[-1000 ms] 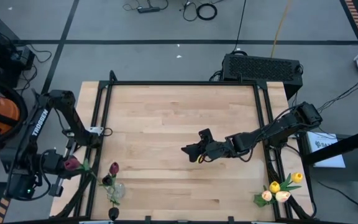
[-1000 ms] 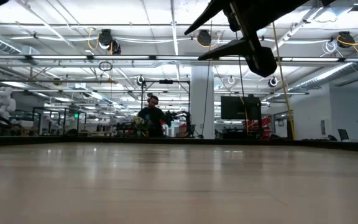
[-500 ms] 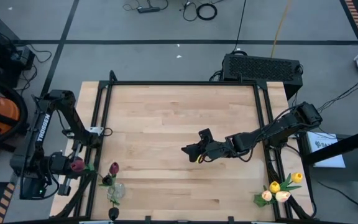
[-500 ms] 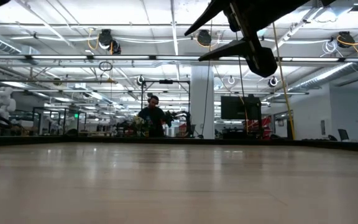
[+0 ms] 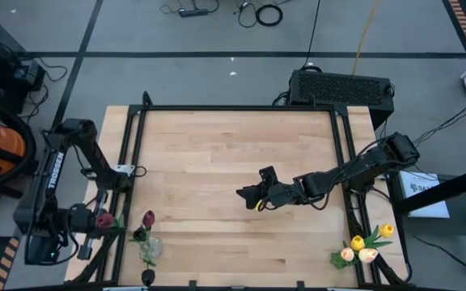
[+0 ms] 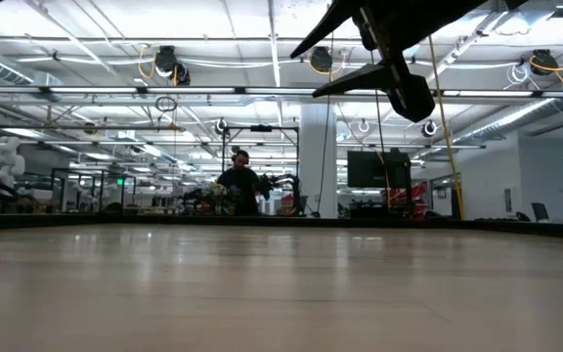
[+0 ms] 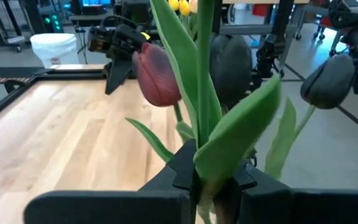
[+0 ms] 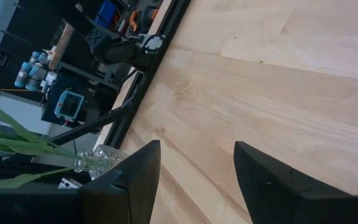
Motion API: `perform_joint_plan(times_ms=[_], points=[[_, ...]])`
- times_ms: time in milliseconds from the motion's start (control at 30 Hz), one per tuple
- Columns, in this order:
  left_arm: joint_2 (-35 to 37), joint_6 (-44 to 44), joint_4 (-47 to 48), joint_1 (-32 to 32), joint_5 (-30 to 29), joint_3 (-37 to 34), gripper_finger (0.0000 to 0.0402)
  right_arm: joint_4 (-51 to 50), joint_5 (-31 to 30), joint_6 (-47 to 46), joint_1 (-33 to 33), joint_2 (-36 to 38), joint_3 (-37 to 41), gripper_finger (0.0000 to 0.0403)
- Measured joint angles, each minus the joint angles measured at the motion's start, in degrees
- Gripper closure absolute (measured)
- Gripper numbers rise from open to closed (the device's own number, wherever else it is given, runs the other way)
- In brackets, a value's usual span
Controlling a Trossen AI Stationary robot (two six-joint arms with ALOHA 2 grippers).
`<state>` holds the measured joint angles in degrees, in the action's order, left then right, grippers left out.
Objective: Sort flowers into vase by color
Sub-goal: Put the red tulip into the transparent vase
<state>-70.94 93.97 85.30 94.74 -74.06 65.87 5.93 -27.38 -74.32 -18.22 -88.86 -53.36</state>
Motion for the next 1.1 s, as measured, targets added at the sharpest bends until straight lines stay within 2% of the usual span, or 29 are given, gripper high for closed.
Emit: perform_joint_plan(times_ms=[467, 1100], points=[[-4.48, 0.04, -3.93, -1.55, 0.11, 0.00, 0.0364, -0.08, -0.11, 0.00, 0.00, 0.00, 0.00, 0.0206], [-4.65, -0.17, -5.02, -3.61, 2.59, 0.00, 0.0364, -0.10, 0.52, 0.37, 0.00, 0.00, 0.00, 0.0206]])
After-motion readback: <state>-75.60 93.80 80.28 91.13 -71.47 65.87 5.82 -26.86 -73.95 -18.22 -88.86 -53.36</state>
